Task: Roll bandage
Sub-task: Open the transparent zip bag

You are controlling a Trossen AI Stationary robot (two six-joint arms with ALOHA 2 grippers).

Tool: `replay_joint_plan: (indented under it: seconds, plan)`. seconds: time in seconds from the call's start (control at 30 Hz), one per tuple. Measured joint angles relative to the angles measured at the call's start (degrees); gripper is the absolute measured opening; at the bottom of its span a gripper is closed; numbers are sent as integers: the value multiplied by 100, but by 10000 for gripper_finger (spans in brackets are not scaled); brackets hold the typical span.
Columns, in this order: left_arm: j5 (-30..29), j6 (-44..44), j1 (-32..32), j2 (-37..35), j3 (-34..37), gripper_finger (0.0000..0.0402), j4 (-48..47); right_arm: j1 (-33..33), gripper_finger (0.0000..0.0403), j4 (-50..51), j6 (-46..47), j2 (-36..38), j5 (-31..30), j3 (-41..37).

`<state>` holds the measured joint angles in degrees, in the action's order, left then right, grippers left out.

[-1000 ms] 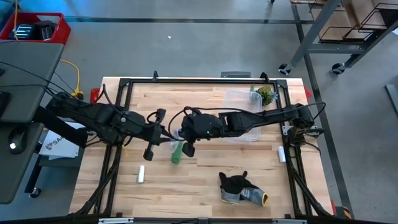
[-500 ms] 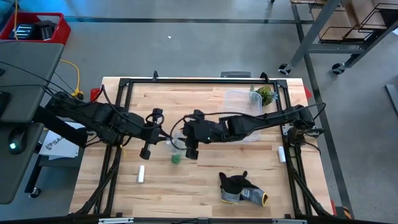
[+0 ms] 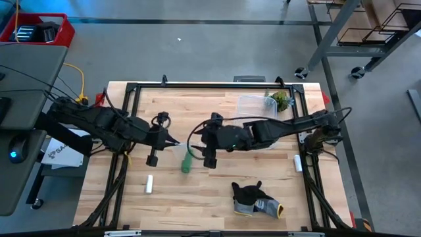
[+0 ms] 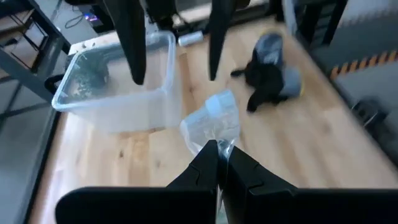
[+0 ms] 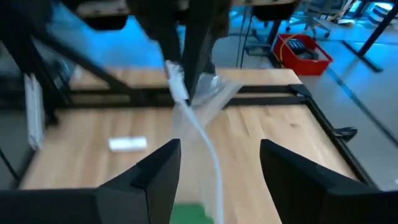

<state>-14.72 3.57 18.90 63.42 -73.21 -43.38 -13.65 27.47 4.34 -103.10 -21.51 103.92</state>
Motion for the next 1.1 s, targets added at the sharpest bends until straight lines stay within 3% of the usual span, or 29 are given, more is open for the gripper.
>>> replay_joint_plan:
  seconds: [0.23, 0.53, 0.77, 1.1]
  plan:
    - [234, -1506, -84, -36, -681, 0, -1, 127, 202, -509, 1025, 352, 492, 0]
    - [1418, -3690, -448, -37, -1194, 0, 32, 365, 199, -1530, 1544, 383, 1525, 0]
    - [1780, -4041, -470, -35, -1246, 0, 309, 430, 199, -1618, 1639, 383, 1949, 0]
    - [1869, -3677, -470, -35, -1246, 0, 293, 426, 199, -1543, 1627, 381, 2202, 0]
